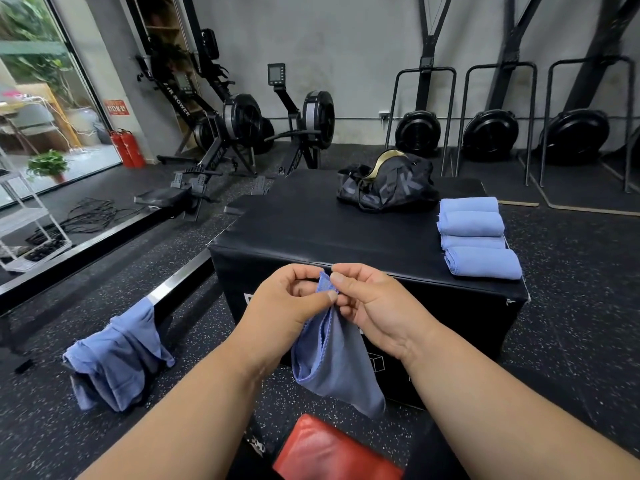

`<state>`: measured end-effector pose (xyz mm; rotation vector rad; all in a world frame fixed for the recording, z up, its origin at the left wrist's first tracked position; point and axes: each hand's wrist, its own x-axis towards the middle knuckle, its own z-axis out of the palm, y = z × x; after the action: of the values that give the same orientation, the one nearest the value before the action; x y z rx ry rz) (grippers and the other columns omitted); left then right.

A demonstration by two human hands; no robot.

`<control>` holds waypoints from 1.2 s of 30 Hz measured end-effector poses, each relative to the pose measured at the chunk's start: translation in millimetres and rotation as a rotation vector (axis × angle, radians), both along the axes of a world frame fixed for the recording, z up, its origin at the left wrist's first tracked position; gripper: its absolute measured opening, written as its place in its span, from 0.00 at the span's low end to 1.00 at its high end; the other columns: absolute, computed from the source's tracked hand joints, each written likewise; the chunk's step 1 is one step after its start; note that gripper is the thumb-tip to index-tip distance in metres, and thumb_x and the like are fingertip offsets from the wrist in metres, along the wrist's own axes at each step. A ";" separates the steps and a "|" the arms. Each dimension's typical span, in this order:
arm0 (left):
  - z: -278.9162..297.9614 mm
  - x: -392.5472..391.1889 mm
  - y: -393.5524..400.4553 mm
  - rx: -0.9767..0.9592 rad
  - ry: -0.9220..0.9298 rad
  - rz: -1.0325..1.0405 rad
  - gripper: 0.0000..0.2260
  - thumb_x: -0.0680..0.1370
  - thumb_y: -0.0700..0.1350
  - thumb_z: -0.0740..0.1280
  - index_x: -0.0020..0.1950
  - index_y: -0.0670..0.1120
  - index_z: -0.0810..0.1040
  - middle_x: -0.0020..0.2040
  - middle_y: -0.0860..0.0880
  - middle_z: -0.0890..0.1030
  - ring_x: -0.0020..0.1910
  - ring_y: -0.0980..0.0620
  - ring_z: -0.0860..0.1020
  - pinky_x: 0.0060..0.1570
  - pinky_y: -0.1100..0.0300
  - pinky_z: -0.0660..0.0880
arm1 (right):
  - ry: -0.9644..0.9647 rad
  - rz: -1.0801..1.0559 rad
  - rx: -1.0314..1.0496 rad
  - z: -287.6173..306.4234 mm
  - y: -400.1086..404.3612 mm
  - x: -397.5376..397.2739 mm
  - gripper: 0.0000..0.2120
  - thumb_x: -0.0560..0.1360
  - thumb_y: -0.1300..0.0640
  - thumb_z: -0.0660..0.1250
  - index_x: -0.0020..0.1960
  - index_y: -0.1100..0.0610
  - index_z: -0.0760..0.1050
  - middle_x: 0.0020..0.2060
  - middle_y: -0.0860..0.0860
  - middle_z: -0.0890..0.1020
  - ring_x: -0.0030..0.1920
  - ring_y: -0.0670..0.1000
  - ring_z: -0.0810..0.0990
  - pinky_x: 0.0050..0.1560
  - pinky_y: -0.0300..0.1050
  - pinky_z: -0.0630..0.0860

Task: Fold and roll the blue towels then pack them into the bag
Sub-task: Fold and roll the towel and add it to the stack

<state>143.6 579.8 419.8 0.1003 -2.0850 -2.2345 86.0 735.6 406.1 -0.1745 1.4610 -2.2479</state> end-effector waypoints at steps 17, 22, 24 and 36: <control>-10.4 -8.0 2.4 0.042 -0.040 0.093 0.10 0.78 0.34 0.74 0.58 0.41 0.81 0.44 0.45 0.86 0.43 0.49 0.84 0.42 0.60 0.81 | -0.050 -0.035 -0.065 -4.6 -8.6 -5.7 0.08 0.80 0.61 0.72 0.58 0.56 0.78 0.38 0.49 0.81 0.33 0.44 0.78 0.36 0.37 0.75; -11.5 -6.6 -1.7 -0.030 -0.033 0.082 0.17 0.73 0.41 0.81 0.59 0.47 0.82 0.45 0.49 0.86 0.46 0.52 0.86 0.49 0.60 0.80 | -0.073 -0.006 -0.093 -3.5 -4.7 -8.5 0.11 0.84 0.57 0.65 0.63 0.61 0.80 0.39 0.57 0.82 0.37 0.51 0.81 0.41 0.44 0.79; -13.4 -8.0 -5.9 -0.066 -0.042 0.065 0.20 0.72 0.38 0.81 0.61 0.48 0.81 0.46 0.48 0.87 0.48 0.50 0.86 0.51 0.56 0.80 | -0.091 0.008 -0.111 -3.1 -2.8 -11.0 0.13 0.84 0.58 0.62 0.64 0.63 0.79 0.39 0.58 0.81 0.36 0.54 0.81 0.39 0.45 0.80; 2.8 -17.2 -28.3 -0.128 0.025 -0.116 0.27 0.73 0.31 0.73 0.70 0.47 0.74 0.47 0.41 0.86 0.43 0.49 0.81 0.50 0.59 0.77 | 0.389 0.132 0.332 -10.2 8.5 -13.9 0.14 0.73 0.60 0.71 0.57 0.51 0.85 0.50 0.57 0.85 0.52 0.47 0.81 0.62 0.48 0.78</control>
<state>126.4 551.5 422.6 -0.0578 -2.2686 -2.1432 72.0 744.1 396.0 -0.6091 1.9345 -1.9032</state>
